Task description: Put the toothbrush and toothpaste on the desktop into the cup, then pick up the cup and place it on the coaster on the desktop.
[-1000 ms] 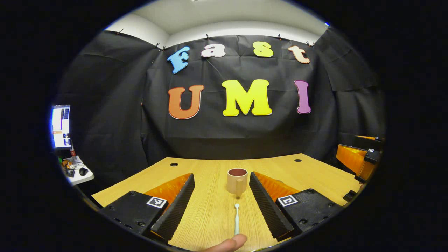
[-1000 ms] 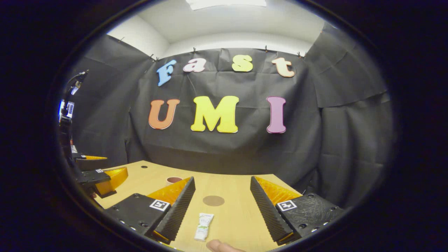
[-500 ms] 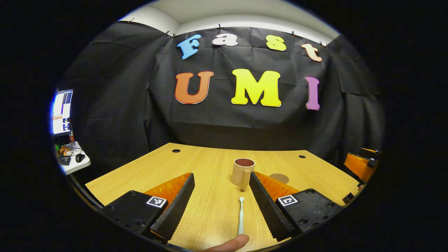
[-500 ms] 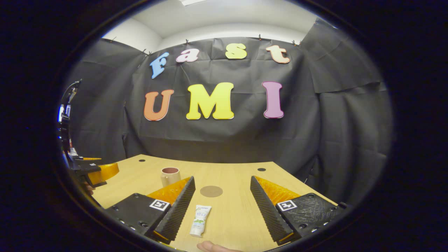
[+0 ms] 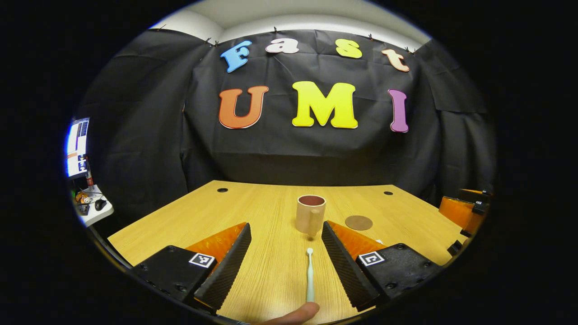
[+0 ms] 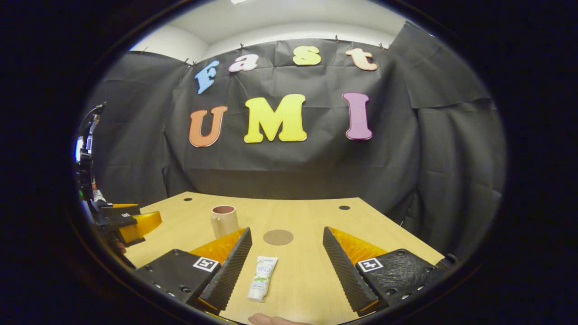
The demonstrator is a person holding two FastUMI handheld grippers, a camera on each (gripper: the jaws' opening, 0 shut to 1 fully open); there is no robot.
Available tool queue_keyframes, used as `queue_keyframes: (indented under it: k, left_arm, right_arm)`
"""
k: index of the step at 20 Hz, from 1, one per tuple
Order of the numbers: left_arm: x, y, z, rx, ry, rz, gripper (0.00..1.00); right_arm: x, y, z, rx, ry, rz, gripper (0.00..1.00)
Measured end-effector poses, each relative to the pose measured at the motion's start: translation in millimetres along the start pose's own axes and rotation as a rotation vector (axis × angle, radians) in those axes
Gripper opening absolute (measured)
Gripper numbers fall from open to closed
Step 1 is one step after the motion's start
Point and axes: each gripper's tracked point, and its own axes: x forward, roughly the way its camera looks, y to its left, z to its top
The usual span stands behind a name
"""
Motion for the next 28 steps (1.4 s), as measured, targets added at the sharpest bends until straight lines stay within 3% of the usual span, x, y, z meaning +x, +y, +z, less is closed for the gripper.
queue_keyframes:
  k: [16, 18, 22, 24, 26, 27, 28]
  left_arm:
    - [56.8, -36.0, -124.1, 0.008, 0.403, -0.052, 0.99]
    - [58.7, -40.4, -130.4, 0.008, 0.416, -0.063, 0.93]
    - [59.1, -40.1, -134.8, 0.006, 0.435, -0.06, 0.65]
    - [58.5, -40.9, -135.7, 0.013, 0.44, -0.062, 0.62]
    - [58.5, -37.6, -136.2, 0.034, 0.451, -0.053, 0.45]
    - [58.0, -35.1, -136.8, 0.047, 0.456, -0.048, 0.5]
    - [57.2, -34.5, -136.0, 0.051, 0.463, -0.047, 0.36]
  right_arm:
    - [33.8, -7.9, -66.7, -0.006, 0.154, -0.003, 0.95]
    - [36.8, -6.4, -71.1, -0.023, 0.163, -0.002, 0.95]
    - [41.3, -0.5, -84.5, -0.024, 0.202, 0.03, 0.95]
    - [44.4, 5.9, -87.1, -0.034, 0.218, 0.042, 0.95]
    - [49.0, 9.3, -91.3, -0.054, 0.24, 0.037, 0.95]
    - [51.4, 11.2, -92.5, -0.063, 0.249, 0.037, 0.95]
    - [55.0, 16.4, -94.1, -0.071, 0.261, 0.042, 0.95]
